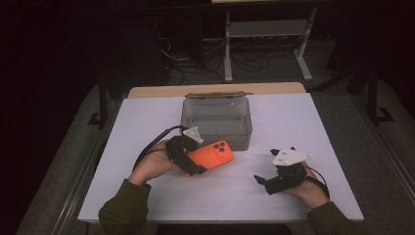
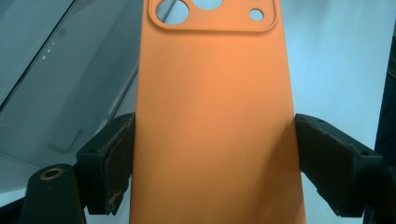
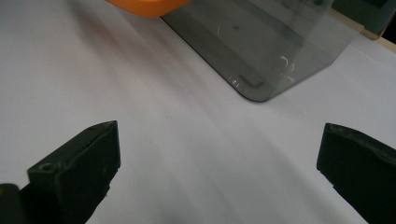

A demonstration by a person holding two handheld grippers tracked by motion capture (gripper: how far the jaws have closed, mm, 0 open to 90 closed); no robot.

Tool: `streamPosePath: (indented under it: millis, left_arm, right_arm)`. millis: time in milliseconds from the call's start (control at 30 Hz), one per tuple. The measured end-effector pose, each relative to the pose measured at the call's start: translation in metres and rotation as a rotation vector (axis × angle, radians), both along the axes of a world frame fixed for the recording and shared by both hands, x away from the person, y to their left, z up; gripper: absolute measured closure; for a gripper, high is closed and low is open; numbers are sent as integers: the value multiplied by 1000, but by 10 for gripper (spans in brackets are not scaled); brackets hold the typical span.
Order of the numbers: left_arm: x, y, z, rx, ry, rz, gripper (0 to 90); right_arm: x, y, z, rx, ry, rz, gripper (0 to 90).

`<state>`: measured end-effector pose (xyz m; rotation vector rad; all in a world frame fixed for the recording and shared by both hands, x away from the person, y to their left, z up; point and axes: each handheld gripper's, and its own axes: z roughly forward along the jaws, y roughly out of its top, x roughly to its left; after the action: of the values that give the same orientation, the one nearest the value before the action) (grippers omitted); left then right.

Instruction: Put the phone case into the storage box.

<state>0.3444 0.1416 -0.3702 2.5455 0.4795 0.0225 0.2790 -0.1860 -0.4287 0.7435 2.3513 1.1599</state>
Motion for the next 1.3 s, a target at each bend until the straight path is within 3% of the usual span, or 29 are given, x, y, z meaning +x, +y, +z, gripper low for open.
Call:
streamPosePath:
  millis: [233, 567, 1300]
  left_arm:
    - [-1, -1, 0, 1, -4, -4, 166]
    - [-1, -2, 0, 2, -5, -5, 166]
    - [-1, -4, -1, 5, -7, -12, 166]
  right_arm:
    - [0, 2, 1, -16, -32, -8, 0]
    - [-1, 9, 0, -100, -71, 3, 0]
    - [-4, 22, -2, -226, -218, 25, 0]
